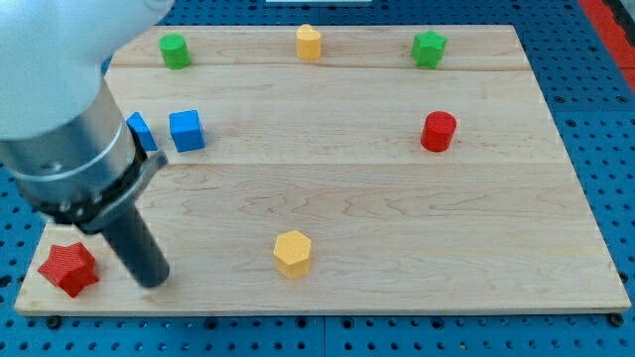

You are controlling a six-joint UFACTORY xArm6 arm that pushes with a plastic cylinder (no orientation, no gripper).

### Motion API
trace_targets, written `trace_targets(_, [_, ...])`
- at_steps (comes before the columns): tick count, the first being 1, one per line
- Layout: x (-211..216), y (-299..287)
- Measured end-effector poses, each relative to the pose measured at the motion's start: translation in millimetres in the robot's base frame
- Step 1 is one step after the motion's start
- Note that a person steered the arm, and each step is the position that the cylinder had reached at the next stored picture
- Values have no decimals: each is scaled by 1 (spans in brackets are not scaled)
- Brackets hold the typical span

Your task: Push the red star slightly up

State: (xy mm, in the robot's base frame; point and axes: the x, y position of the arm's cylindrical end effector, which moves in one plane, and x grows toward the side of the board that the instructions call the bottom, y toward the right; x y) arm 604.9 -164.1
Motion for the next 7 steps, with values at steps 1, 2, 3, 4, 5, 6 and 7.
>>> trace_targets(1, [14,-7])
trace_targets(2, [14,-17])
trace_targets(3, [14,-32])
trace_targets(4, [13,-86])
trace_targets(5, [13,-130])
trace_targets(6, [7,-139])
trace_targets(7, [7,-127])
